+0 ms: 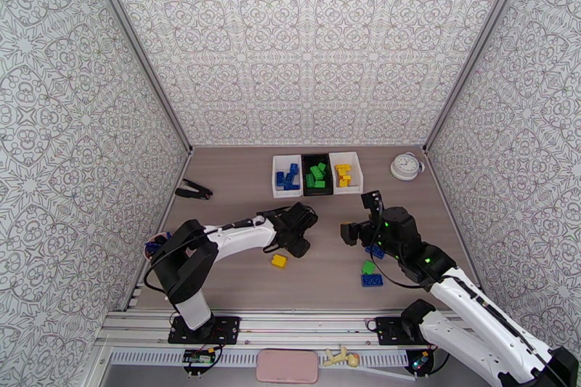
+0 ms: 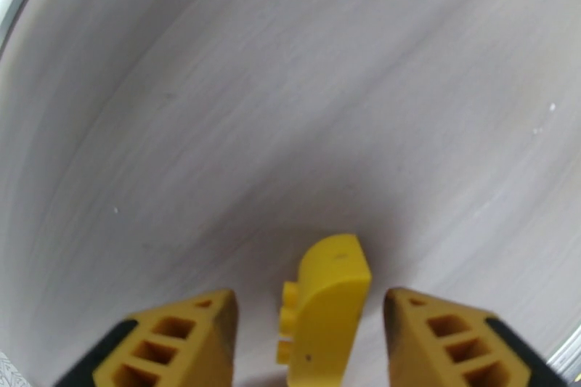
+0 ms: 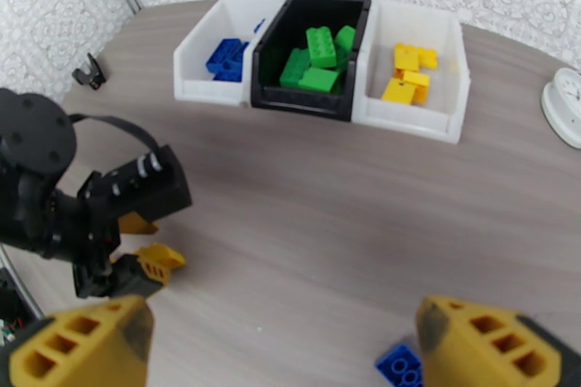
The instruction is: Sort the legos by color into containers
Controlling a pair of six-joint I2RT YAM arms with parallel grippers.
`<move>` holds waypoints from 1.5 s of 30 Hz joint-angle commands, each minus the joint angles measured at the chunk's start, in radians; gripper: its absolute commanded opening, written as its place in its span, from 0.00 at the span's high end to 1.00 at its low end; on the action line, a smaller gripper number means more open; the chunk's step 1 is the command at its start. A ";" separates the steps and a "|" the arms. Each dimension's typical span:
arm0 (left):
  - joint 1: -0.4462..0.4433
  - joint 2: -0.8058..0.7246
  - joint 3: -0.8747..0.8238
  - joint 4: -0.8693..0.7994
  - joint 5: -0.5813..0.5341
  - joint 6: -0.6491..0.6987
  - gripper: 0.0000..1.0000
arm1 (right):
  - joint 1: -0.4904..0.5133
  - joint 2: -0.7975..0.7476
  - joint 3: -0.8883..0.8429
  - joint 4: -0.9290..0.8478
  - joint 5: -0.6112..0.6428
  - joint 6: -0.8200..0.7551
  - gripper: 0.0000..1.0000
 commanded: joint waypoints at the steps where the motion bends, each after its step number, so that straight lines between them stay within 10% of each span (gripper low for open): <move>1: -0.001 0.016 0.030 -0.021 0.010 0.006 0.55 | 0.003 0.001 -0.004 -0.020 -0.035 0.013 0.00; 19: 0.017 -0.037 0.008 0.034 0.013 -0.039 0.80 | 0.003 0.002 0.035 -0.049 -0.071 -0.025 0.00; 29: 0.028 -0.130 -0.004 0.373 -0.011 -0.002 0.80 | 0.003 -0.026 0.040 -0.055 0.061 0.009 0.01; 45: 0.078 0.198 0.379 0.755 0.051 0.015 0.80 | -0.012 -0.035 0.062 0.035 0.189 0.061 0.02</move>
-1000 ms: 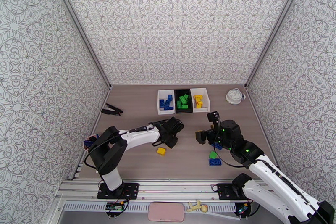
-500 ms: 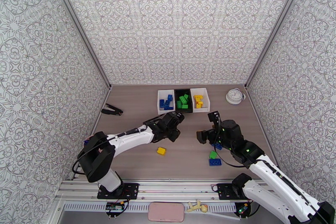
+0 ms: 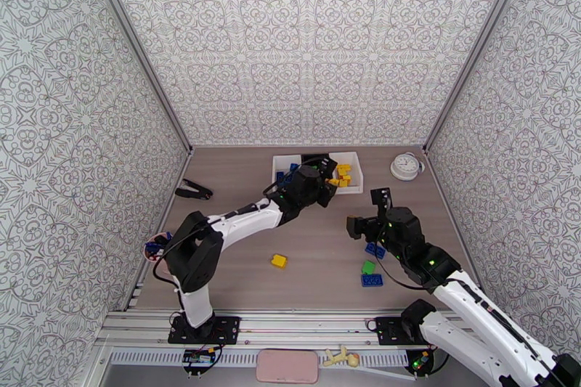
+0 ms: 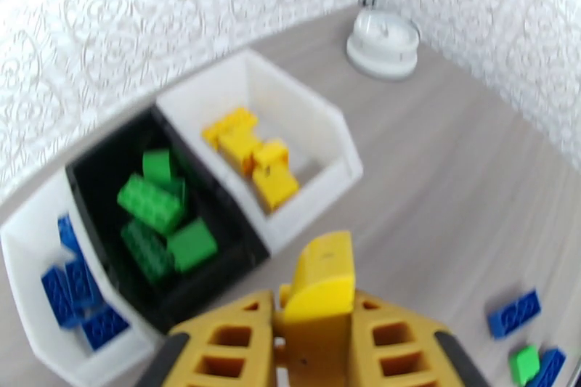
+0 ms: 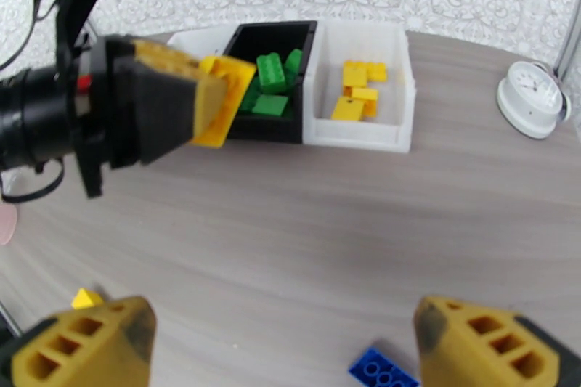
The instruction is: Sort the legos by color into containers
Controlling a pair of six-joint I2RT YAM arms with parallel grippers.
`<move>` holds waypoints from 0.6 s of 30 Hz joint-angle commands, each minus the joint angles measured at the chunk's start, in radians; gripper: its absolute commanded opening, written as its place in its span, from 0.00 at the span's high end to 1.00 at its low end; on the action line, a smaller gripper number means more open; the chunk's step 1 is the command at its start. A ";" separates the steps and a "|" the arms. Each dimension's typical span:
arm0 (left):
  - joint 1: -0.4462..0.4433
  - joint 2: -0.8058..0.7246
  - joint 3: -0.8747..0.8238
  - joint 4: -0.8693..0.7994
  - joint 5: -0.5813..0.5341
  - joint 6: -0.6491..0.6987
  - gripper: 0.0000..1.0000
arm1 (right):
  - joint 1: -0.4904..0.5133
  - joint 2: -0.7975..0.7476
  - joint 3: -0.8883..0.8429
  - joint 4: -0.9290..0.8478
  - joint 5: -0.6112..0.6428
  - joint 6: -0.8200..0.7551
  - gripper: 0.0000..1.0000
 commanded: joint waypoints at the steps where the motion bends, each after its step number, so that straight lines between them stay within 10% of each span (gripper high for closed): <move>1: 0.021 0.089 0.085 0.116 0.034 0.034 0.80 | -0.009 -0.008 0.048 0.030 0.034 0.012 0.02; 18: 0.114 0.545 0.616 0.090 0.107 0.053 0.79 | -0.012 -0.014 0.020 0.050 0.054 0.014 0.02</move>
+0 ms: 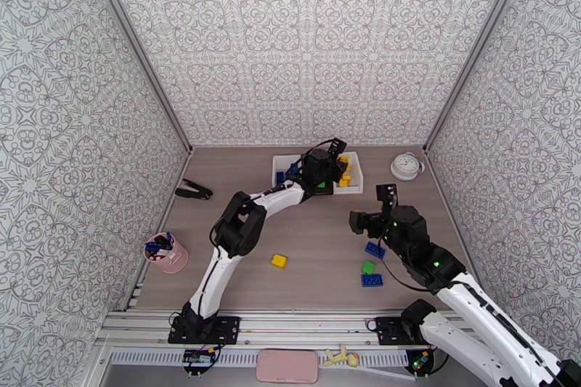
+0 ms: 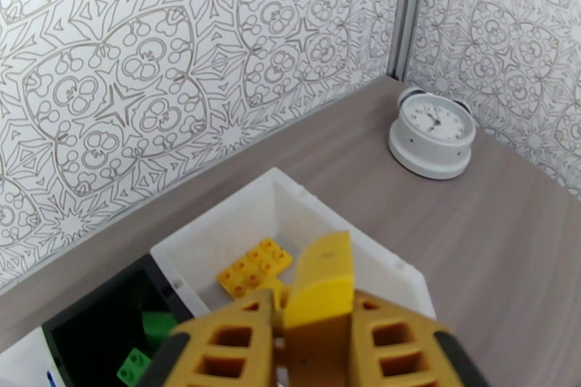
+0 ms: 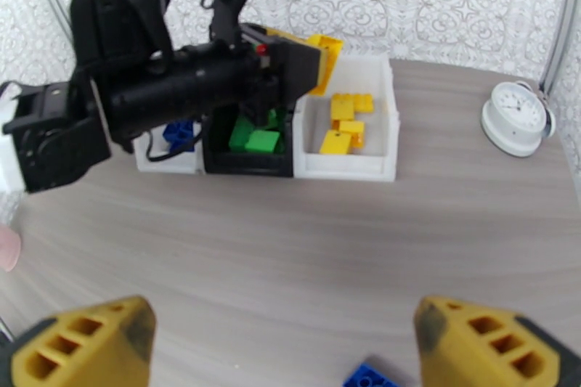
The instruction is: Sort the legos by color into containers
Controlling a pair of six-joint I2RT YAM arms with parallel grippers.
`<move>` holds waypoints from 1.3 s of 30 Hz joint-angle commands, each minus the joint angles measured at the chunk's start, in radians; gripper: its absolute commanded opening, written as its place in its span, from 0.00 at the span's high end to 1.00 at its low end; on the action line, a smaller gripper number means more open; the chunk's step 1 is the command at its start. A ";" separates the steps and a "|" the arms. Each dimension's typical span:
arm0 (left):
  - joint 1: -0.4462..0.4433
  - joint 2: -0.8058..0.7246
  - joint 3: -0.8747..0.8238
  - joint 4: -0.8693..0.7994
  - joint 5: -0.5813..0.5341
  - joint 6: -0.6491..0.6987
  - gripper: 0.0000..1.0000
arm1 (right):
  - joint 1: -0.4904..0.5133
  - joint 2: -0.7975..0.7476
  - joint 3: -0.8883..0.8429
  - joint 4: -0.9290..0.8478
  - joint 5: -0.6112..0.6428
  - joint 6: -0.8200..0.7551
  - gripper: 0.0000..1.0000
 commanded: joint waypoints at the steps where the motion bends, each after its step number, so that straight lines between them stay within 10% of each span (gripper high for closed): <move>1: 0.019 0.064 0.116 -0.036 0.040 -0.011 0.78 | -0.007 0.013 0.000 0.036 0.021 0.010 0.02; 16: 0.037 0.063 0.214 -0.150 0.110 0.000 0.40 | -0.009 0.001 0.006 -0.008 0.072 0.079 0.00; 39: 0.046 -0.758 -0.934 0.231 0.401 0.090 0.00 | -0.033 0.049 -0.099 -0.297 0.185 0.496 0.00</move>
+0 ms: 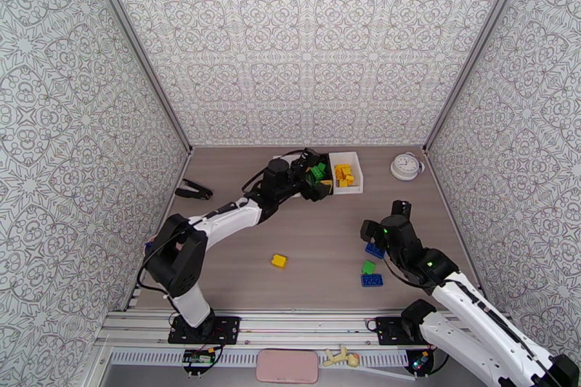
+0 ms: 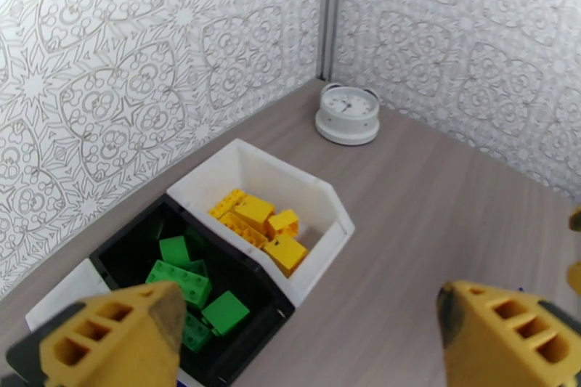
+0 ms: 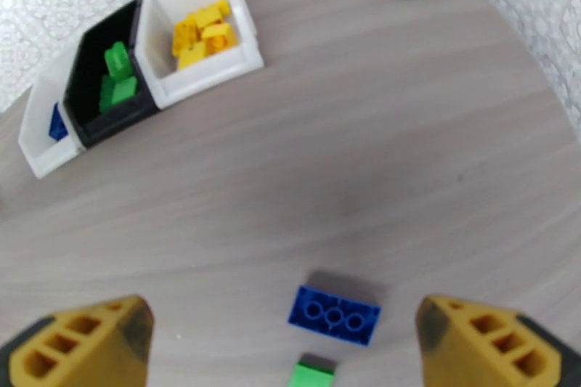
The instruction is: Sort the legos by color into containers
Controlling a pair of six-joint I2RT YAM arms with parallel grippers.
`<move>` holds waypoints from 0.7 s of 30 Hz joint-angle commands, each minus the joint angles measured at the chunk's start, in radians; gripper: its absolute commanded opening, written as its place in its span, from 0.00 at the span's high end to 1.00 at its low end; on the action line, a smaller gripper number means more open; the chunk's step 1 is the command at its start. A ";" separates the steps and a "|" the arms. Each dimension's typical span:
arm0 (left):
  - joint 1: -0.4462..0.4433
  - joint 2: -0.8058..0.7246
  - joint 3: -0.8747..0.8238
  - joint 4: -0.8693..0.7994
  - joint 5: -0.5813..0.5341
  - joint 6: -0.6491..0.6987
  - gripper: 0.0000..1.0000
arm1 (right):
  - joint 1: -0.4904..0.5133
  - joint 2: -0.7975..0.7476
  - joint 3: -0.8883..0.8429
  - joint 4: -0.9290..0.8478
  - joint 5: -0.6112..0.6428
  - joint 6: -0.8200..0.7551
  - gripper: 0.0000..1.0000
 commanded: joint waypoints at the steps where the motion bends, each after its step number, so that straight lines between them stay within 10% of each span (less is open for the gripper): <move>1: -0.005 -0.058 -0.141 0.101 0.121 0.043 0.00 | -0.023 0.038 -0.013 -0.047 -0.020 0.090 0.00; 21: -0.141 -0.287 -0.335 -0.166 0.287 0.249 0.00 | -0.125 0.378 -0.022 0.040 -0.195 0.115 0.04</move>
